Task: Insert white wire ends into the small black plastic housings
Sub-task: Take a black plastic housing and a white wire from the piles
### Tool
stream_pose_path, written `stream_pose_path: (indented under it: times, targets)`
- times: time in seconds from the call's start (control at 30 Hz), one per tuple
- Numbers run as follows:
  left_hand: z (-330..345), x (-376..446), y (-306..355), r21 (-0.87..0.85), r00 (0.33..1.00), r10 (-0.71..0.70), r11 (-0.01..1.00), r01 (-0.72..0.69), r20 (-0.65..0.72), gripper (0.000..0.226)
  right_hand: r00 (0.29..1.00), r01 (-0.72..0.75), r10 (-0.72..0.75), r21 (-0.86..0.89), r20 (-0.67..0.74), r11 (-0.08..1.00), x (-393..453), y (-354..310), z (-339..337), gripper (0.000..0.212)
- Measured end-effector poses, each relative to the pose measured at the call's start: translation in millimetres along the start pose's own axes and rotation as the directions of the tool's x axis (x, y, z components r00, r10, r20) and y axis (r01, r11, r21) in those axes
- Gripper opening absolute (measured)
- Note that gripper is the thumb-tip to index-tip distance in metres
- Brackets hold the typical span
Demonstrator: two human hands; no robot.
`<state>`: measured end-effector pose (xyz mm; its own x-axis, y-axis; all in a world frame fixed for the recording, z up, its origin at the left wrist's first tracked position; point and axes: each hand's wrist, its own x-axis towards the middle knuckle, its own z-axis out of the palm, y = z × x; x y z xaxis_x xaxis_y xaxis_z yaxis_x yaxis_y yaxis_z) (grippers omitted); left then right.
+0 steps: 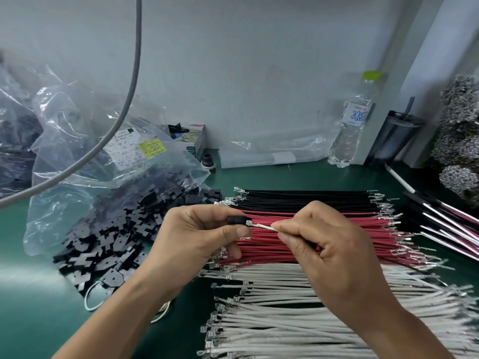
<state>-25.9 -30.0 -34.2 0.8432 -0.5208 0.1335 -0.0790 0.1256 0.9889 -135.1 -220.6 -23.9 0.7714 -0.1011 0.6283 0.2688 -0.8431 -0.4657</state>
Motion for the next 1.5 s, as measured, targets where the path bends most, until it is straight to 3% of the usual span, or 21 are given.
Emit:
stream_pose_path:
  times: [0.13,0.37,0.63,1.07,1.23,1.4,1.5]
  targets:
    - [-0.8,-0.6,1.7,-0.004,1.0,0.001,1.0,-0.001,0.0,0.029,0.999,0.037,-0.037,0.01,-0.021,0.999,-1.0,0.8,-0.8,0.014]
    - [1.2,-1.9,2.0,-0.013,0.999,0.006,1.0,-0.006,0.051,0.024,0.996,0.084,-0.088,-0.118,-0.026,0.989,0.8,-0.7,1.1,0.011]
    - [2.6,-4.1,-1.7,0.087,0.995,0.052,0.994,-0.06,0.091,0.021,0.992,-0.103,0.091,0.141,0.086,0.985,1.4,0.7,7.8,0.016]
    - [4.0,-5.7,-7.1,0.148,0.996,0.063,0.986,-0.072,0.067,0.021,0.999,0.038,-0.039,-0.027,-0.018,0.999,0.2,-0.1,14.7,0.01]
    - [5.6,-7.2,-6.4,0.12,0.99,0.08,0.988,-0.094,0.116,0.015,0.995,0.099,-0.1,-0.05,-0.022,0.994,0.1,-1.6,16.0,0.024]
    - [4.6,-4.5,-3.8,0.086,0.981,0.169,0.98,-0.177,0.094,0.016,0.984,0.14,-0.156,-0.167,-0.088,0.976,8.4,3.7,4.3,0.025]
    - [-2.3,-0.9,-1.5,0.097,0.972,0.228,0.967,-0.234,0.063,0.015,0.995,0.092,-0.096,-0.202,-0.012,0.975,6.0,5.1,5.7,0.028]
